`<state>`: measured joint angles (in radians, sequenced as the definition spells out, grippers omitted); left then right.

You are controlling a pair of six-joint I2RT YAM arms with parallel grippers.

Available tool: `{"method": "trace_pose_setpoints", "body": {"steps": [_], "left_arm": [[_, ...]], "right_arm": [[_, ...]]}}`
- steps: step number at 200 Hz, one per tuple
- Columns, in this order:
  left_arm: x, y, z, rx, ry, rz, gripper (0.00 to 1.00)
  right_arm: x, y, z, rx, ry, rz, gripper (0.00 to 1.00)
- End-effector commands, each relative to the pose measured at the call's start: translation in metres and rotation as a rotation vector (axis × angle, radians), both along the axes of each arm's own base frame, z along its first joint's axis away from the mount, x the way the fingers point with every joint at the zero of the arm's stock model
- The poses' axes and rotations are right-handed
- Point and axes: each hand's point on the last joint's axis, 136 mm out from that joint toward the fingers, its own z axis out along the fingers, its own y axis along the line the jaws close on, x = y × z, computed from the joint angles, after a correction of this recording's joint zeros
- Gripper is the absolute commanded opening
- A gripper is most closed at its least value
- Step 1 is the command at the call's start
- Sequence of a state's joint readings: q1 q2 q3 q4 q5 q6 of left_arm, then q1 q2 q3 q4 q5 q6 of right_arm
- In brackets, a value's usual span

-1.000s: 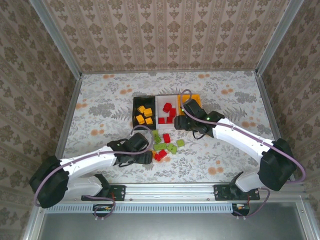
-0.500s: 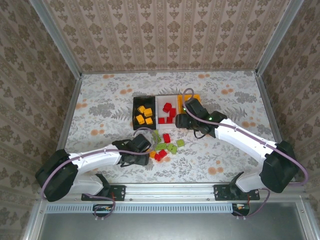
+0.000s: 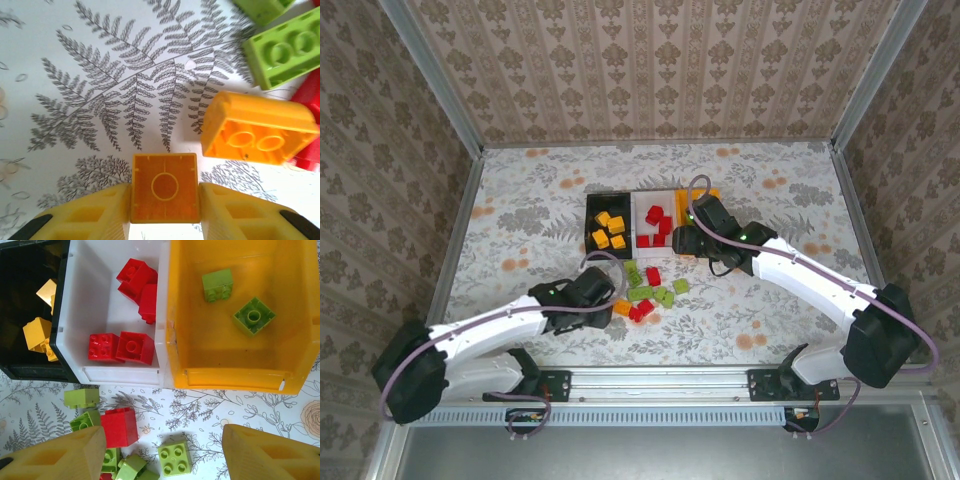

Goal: Sort the legos into containers by color

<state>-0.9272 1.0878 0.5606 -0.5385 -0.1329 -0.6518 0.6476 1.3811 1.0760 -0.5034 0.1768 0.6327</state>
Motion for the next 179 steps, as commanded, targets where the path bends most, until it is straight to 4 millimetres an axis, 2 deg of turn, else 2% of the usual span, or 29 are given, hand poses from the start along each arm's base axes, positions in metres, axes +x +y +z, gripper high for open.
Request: {"method": "trace_pose_setpoints", "body": {"steps": [1,20,35,54,76,101,140,179], "left_arm": [[0.016,0.003,0.040,-0.035,-0.073,0.056,0.40],[0.032,0.001,0.061,-0.080,-0.084,0.077,0.43],[0.036,0.001,0.064,-0.061,-0.072,0.065,0.55],[0.031,0.002,0.054,-0.039,-0.042,0.047,0.60],[0.022,0.005,0.038,-0.039,-0.008,0.050,0.71],[0.022,-0.002,0.026,-0.068,0.005,0.046,0.84],[0.042,-0.001,0.020,-0.014,-0.045,0.038,0.85],[0.069,-0.005,0.013,-0.038,-0.063,0.069,0.84]], "right_arm": [[0.002,-0.005,0.012,0.019,-0.034,-0.032,0.65],[0.001,-0.006,0.013,0.023,-0.033,-0.032,0.65],[-0.001,-0.007,0.012,0.021,-0.029,-0.029,0.65],[-0.004,-0.010,0.010,0.014,-0.027,-0.031,0.65],[-0.006,-0.012,0.008,0.012,-0.026,-0.032,0.65],[-0.005,-0.011,0.009,0.018,-0.028,-0.032,0.65],[-0.003,-0.010,0.014,0.018,-0.035,-0.029,0.65],[-0.004,-0.012,0.016,0.011,-0.038,-0.029,0.65]]}}
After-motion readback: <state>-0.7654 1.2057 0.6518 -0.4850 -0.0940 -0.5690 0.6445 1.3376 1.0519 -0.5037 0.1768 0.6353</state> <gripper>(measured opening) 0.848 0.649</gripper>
